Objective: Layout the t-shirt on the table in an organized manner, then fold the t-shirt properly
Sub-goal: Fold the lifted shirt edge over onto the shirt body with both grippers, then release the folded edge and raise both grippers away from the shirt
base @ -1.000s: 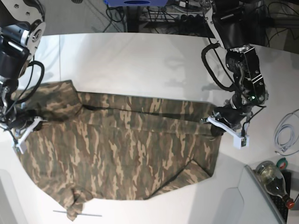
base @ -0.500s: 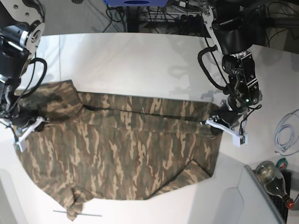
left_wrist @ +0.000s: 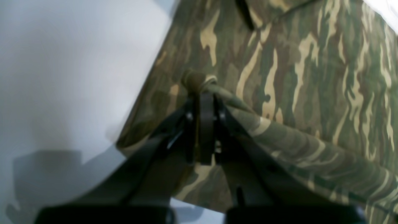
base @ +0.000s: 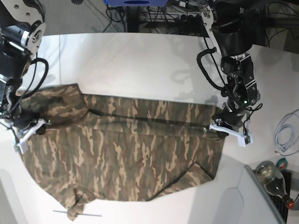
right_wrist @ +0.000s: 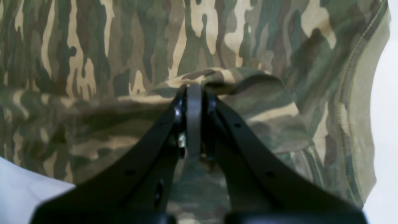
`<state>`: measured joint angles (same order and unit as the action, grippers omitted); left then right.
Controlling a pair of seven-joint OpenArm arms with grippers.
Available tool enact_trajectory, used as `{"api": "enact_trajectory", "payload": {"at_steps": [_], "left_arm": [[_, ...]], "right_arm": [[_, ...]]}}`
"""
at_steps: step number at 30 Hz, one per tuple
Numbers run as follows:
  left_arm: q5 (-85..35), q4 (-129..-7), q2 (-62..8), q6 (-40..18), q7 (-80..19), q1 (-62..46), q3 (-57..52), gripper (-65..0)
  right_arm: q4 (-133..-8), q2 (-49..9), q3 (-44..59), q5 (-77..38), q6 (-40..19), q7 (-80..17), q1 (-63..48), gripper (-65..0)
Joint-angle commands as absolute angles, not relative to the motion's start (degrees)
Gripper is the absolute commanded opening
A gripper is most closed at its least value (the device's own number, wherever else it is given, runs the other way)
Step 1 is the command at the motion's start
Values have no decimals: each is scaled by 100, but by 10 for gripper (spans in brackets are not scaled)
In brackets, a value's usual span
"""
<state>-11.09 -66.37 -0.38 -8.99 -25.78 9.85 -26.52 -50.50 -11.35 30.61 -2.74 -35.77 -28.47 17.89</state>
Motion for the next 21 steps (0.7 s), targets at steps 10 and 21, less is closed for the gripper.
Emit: {"api": "enact_trajectory", "payload": {"at_steps": [10, 21], "left_arm": [[-1156, -6510, -92, -752, -2413, 1191, -2659, -650], [-1174, -6062, -75, -752, -2404, 1587, -2721, -650]], "right_arm": [[-5147, -1235, 3081, -365, -3556, -2712, 1930, -644], [-5156, -1235, 3116, -400, -3547, -2712, 1930, -527]]}}
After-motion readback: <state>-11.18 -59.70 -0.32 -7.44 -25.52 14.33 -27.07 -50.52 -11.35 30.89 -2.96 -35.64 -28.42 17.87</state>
